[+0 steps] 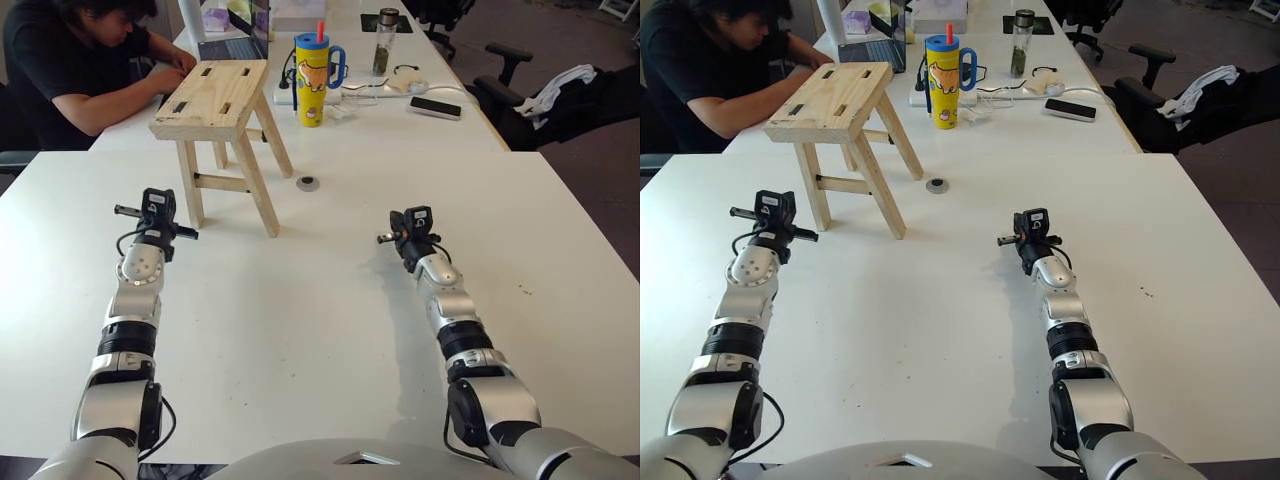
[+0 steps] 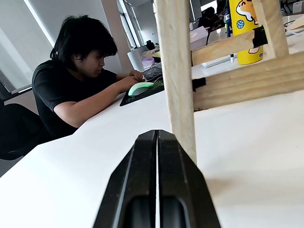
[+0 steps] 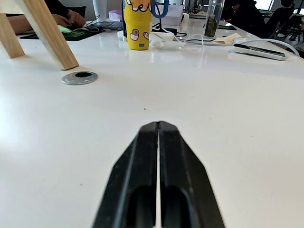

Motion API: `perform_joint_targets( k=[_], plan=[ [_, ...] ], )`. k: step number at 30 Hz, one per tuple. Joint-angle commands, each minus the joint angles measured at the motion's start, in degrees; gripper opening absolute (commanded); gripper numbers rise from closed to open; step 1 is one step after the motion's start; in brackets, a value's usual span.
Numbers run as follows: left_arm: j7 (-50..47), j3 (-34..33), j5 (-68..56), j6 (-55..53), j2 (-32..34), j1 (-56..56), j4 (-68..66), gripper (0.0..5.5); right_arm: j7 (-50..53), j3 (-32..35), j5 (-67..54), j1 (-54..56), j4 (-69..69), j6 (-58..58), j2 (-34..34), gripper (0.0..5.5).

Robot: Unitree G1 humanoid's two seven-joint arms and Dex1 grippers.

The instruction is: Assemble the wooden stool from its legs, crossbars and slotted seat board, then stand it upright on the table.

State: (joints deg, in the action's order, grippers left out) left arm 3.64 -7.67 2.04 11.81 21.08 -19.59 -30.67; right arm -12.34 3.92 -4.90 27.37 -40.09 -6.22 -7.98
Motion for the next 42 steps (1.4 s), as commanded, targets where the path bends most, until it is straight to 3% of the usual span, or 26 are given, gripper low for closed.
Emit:
perform_joint_targets(
  k=[1, 8, 12, 16, 23, 31, 42],
  plan=[
    [-0.24, 2.81, 0.34, -0.76, -4.31, 10.62, 14.27, 0.04, 0.16, -0.31, -0.02, -1.22, 2.71, 1.30, 0.79, 0.00],
    [3.59, 6.50, -4.21, 2.93, -9.76, 16.20, 30.01, 0.04, 0.71, -1.48, -0.53, -4.84, 15.10, 1.77, 3.18, 0.00],
    [6.50, 10.13, -7.01, -0.50, -12.40, 13.84, 36.52, 0.04, 4.34, -5.83, 4.17, -11.13, 31.66, 1.52, 5.38, 0.00],
    [6.04, 12.38, -8.39, -4.94, -15.99, 11.61, 38.24, 0.04, 8.76, -7.76, 7.11, -14.03, 39.75, 7.53, 7.95, 0.00],
    [3.40, 11.48, -7.40, -5.86, -19.36, 6.79, 33.80, 0.04, 11.33, -4.35, 3.56, -9.21, 36.66, 18.05, 10.41, 0.00],
    [0.24, 9.27, -6.08, -4.94, -20.53, 1.14, 26.99, 0.04, 10.42, -4.12, 4.01, -4.72, 31.14, 16.81, 9.11, 0.00],
    [-0.62, 11.00, -2.18, -4.80, -21.27, -3.44, 20.78, 0.04, 8.23, -3.24, 1.18, -1.69, 24.02, 15.22, 9.82, 0.00]
  ],
)
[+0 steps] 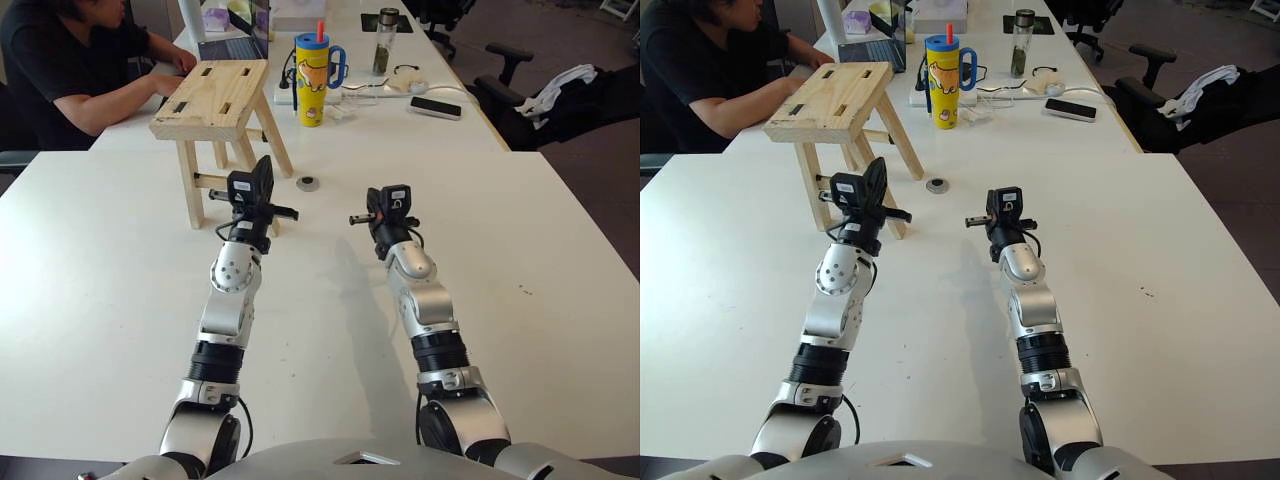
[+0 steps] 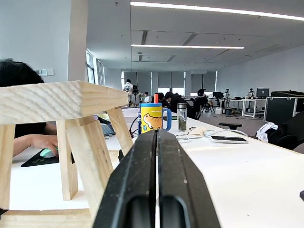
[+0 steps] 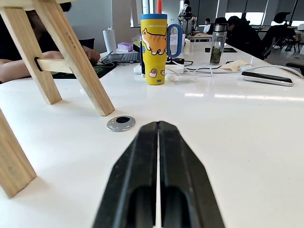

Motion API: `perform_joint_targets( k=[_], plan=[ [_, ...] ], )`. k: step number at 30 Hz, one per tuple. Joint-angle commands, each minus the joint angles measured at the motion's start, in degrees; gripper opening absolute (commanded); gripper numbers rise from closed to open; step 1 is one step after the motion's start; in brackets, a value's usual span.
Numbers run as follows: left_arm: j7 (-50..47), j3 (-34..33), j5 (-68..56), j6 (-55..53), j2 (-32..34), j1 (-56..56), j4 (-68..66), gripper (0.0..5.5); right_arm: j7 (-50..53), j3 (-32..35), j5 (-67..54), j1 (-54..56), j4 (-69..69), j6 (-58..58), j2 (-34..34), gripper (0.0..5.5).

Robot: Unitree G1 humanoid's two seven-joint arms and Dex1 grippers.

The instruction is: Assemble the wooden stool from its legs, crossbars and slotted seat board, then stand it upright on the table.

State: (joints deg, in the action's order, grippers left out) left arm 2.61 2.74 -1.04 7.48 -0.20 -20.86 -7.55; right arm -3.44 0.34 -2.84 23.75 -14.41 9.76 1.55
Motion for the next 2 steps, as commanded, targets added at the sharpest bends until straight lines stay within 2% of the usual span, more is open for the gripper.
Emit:
perform_joint_targets(
  k=[1, 2],
  plan=[
    [0.10, 0.44, 1.11, -0.72, -0.03, -2.68, -2.94, 0.04, -0.92, 0.27, -1.07, 2.27, -2.08, -0.95, 0.45, 0.00],
    [-0.22, 0.07, 0.89, -1.15, -0.21, -3.05, -3.41, 0.04, -1.14, 0.17, -1.16, 2.50, -2.43, -1.18, 0.56, 0.00]
  ],
)
